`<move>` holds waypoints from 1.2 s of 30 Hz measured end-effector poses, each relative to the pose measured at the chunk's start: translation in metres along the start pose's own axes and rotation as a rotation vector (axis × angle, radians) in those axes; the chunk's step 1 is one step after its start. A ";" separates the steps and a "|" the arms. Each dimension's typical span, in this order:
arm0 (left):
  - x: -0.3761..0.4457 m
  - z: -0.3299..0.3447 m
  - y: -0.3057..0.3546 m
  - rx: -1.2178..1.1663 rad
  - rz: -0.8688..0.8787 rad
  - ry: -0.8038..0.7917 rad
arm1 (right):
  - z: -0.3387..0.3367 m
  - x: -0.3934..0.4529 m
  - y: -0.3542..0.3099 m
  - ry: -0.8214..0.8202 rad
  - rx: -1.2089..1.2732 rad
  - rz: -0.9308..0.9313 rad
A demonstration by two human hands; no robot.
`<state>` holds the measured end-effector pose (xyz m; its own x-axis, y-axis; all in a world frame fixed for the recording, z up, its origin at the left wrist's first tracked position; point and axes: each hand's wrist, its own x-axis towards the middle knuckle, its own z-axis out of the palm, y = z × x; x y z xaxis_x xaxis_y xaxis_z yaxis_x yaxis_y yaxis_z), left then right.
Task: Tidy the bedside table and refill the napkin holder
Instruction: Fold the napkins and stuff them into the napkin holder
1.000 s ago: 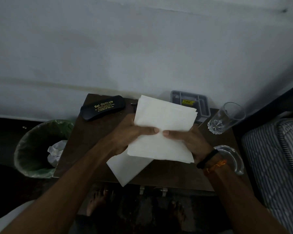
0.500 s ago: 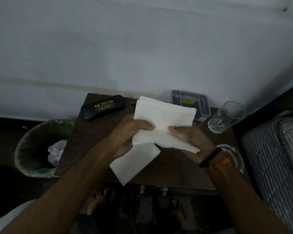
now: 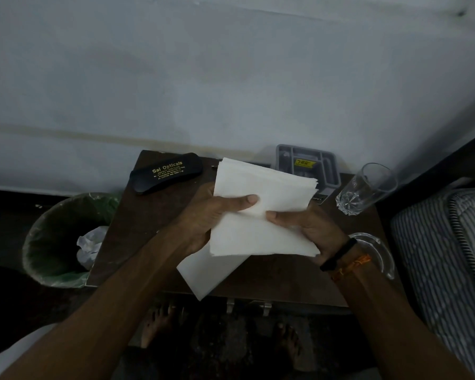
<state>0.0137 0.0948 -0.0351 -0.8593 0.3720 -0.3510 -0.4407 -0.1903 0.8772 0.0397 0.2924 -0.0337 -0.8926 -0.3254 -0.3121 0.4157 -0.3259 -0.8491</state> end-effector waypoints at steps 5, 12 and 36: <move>0.000 -0.005 0.005 -0.035 -0.017 -0.093 | -0.009 0.003 0.002 0.048 0.038 -0.002; 0.008 -0.013 0.003 -0.047 0.044 -0.042 | -0.024 0.003 -0.004 0.033 0.070 -0.038; 0.020 -0.001 -0.022 0.292 0.266 0.138 | -0.025 0.007 -0.001 0.188 0.442 0.048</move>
<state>0.0064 0.1053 -0.0618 -0.9688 0.2154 -0.1227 -0.1235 0.0098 0.9923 0.0286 0.3126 -0.0452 -0.8695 -0.1965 -0.4532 0.4556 -0.6733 -0.5823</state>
